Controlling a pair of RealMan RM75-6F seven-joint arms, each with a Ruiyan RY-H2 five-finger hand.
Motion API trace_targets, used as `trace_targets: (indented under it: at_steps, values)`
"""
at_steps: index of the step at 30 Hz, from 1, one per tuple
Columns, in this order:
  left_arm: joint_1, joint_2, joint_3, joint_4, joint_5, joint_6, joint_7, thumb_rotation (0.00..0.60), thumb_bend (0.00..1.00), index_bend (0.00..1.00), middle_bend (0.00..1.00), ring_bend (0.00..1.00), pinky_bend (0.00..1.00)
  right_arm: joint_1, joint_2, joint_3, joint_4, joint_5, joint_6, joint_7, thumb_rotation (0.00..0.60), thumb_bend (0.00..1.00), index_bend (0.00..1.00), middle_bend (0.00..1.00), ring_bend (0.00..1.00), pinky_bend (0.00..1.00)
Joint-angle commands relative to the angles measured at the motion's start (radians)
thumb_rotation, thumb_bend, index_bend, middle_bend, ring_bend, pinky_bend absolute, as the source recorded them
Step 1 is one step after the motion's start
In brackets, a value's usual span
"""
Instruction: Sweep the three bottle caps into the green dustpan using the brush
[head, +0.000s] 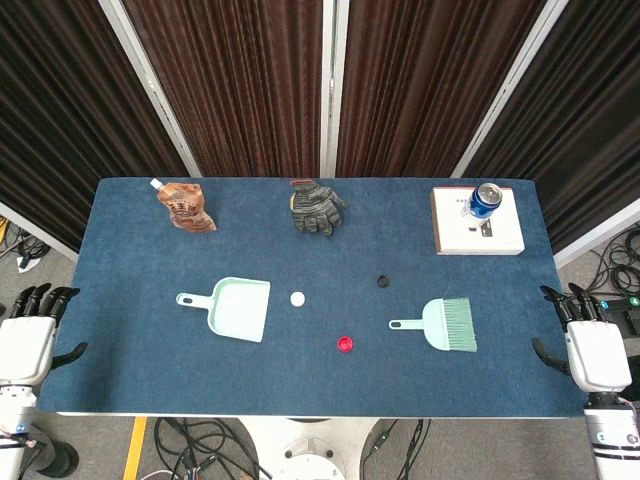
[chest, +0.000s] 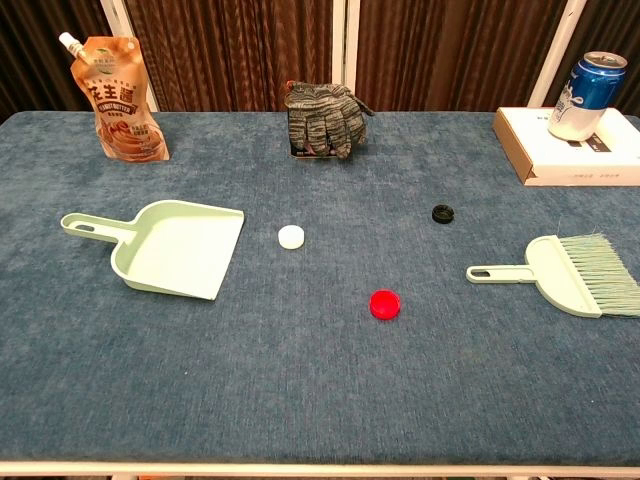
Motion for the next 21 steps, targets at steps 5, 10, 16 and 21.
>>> trace_targets:
  at_steps: [5,10,16,21]
  values:
    - [0.000,-0.002,0.001,-0.003,-0.003,-0.001,0.003,0.600,0.14,0.20,0.19,0.11,0.12,0.011,-0.001,-0.004,-0.001,-0.008,-0.016,-0.002,0.600,0.17,0.17,0.28,0.09,0.18]
    - [0.001,-0.004,0.002,-0.003,-0.001,0.003,0.003,0.600,0.14,0.20,0.19,0.11,0.12,0.039,0.001,-0.011,-0.013,-0.037,-0.049,-0.001,0.600,0.17,0.17,0.29,0.09,0.18]
    - [-0.002,-0.002,0.002,-0.002,-0.002,-0.003,0.001,0.600,0.14,0.20,0.19,0.11,0.12,0.110,-0.004,-0.012,-0.030,-0.085,-0.130,-0.051,0.600,0.17,0.17,0.30,0.09,0.19]
    - [-0.002,-0.002,0.003,0.004,-0.001,-0.004,-0.008,0.600,0.14,0.20,0.19,0.11,0.12,0.193,-0.044,-0.007,-0.026,-0.114,-0.227,-0.198,0.600,0.17,0.23,0.35,0.11,0.22]
